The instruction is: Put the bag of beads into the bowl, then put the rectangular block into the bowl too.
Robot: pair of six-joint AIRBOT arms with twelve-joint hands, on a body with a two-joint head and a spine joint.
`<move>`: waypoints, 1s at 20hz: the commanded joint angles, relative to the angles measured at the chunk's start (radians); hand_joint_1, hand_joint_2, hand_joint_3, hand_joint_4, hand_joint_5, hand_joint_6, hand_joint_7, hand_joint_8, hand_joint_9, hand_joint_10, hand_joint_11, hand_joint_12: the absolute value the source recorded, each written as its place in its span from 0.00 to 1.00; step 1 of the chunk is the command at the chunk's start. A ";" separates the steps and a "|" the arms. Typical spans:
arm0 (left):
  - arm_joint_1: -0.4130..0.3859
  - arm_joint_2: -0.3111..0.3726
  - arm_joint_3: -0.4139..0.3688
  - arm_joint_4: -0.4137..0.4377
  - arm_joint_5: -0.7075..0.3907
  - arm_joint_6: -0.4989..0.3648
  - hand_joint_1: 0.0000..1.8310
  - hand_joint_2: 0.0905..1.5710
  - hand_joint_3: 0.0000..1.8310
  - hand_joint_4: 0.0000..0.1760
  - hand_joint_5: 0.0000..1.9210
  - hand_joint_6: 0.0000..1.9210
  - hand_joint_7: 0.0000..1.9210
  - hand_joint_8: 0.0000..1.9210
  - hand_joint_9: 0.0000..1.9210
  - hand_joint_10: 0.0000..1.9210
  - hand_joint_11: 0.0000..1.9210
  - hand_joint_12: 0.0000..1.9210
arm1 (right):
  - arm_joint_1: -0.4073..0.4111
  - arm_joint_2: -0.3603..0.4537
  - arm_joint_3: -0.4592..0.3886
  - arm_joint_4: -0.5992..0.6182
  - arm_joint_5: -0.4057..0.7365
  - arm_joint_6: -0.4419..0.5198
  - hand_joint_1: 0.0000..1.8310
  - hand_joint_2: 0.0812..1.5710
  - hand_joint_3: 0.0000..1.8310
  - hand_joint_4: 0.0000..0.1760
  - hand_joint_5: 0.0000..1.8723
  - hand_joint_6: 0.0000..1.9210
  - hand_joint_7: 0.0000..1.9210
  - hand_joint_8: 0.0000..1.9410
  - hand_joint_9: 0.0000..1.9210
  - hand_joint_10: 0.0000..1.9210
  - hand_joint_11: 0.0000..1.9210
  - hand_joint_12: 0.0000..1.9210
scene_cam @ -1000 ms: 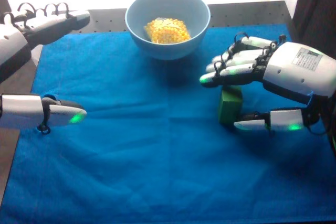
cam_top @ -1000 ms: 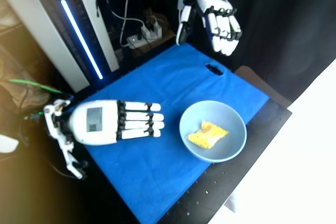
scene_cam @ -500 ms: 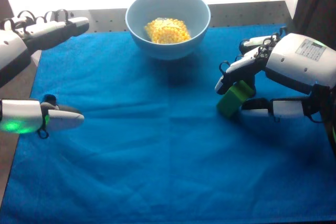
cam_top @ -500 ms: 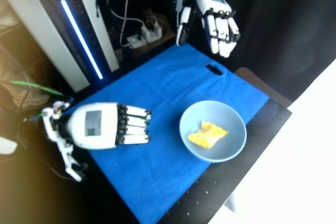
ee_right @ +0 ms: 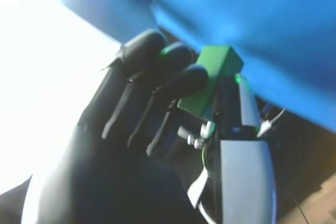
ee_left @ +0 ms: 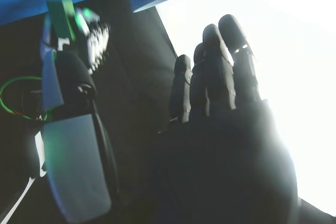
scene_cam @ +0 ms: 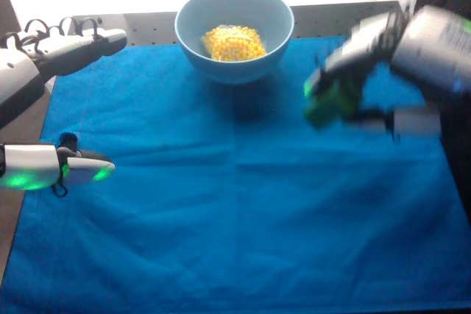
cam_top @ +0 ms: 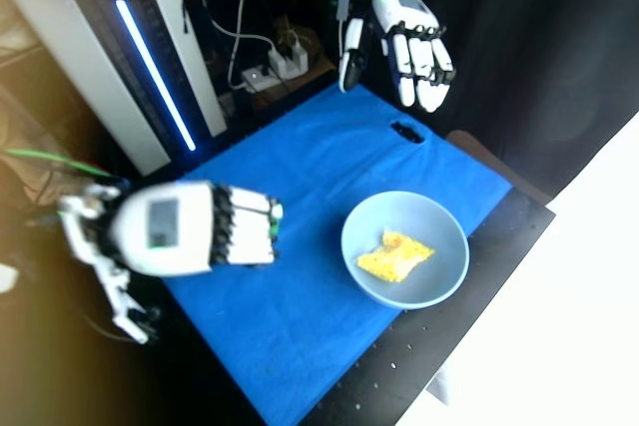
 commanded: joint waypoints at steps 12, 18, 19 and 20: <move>-0.036 -0.043 0.059 0.034 -0.118 -0.052 0.47 0.57 0.00 0.41 0.08 0.00 0.09 0.00 0.14 0.00 0.00 0.49 | 0.322 -0.352 0.403 0.032 -0.160 -0.001 0.70 0.64 0.00 0.00 0.61 0.29 0.64 0.42 0.60 0.62 0.52 0.83; -0.092 -0.077 0.091 0.082 -0.101 -0.076 0.45 0.55 0.00 0.24 0.10 0.00 0.12 0.00 0.19 0.01 0.00 0.63 | 0.330 -0.431 0.508 -0.002 -0.292 -0.001 0.46 0.50 0.00 0.98 0.03 0.00 0.13 0.00 0.13 0.01 0.01 0.34; -0.093 -0.077 0.090 0.082 -0.105 -0.078 0.45 0.55 0.00 0.25 0.10 0.00 0.12 0.00 0.19 0.01 0.00 0.63 | 0.330 -0.431 0.504 -0.004 -0.292 -0.001 0.43 0.49 0.00 1.00 0.01 0.00 0.09 0.00 0.09 0.00 0.00 0.26; -0.092 -0.077 0.090 0.081 -0.108 -0.081 0.45 0.55 0.00 0.25 0.10 0.00 0.13 0.00 0.19 0.01 0.00 0.63 | 0.330 -0.431 0.496 -0.010 -0.290 -0.001 0.40 0.49 0.00 1.00 0.00 0.00 0.04 0.00 0.06 0.00 0.00 0.27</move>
